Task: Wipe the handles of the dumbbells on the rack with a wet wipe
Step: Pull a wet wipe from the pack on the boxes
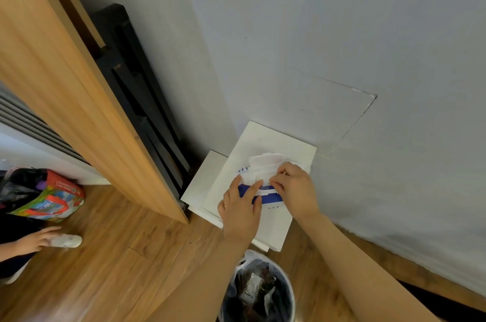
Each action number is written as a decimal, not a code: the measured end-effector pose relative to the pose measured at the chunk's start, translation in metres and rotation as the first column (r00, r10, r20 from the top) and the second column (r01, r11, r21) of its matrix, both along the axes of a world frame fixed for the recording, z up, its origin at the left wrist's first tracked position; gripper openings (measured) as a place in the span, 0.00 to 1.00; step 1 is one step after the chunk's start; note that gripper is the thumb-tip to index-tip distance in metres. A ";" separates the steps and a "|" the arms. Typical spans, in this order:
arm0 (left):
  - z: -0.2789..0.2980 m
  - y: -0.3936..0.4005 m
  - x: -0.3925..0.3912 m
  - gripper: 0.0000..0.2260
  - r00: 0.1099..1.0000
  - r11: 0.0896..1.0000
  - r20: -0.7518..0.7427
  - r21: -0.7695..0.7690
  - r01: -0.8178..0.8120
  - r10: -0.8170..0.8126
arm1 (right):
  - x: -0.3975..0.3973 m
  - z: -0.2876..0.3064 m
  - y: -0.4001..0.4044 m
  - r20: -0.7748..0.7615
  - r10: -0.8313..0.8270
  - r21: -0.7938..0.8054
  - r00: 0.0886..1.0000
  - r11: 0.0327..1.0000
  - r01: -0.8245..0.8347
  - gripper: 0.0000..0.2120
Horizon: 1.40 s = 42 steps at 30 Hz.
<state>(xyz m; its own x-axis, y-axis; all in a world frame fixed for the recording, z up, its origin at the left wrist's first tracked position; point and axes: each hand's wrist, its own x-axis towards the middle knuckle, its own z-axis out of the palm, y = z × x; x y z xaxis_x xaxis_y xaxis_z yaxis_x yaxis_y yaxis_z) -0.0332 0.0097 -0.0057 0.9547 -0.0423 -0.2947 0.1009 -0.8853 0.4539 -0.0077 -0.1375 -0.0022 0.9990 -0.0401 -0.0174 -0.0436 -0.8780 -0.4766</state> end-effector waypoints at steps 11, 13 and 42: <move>0.001 0.004 0.001 0.19 0.998 0.996 -0.001 0.069 0.061 -0.061 | -0.004 -0.001 0.006 -0.046 0.089 -0.125 0.995 0.988 -0.094 0.24; 0.003 0.004 -0.001 0.20 0.998 0.996 -0.008 0.065 0.060 -0.060 | -0.009 0.000 0.006 -0.022 0.079 -0.092 0.997 0.993 -0.081 0.24; 0.011 0.015 0.009 0.23 0.957 0.912 -0.079 0.289 0.290 -0.279 | -0.017 0.018 0.011 -0.030 -0.146 0.242 0.989 0.959 0.149 0.11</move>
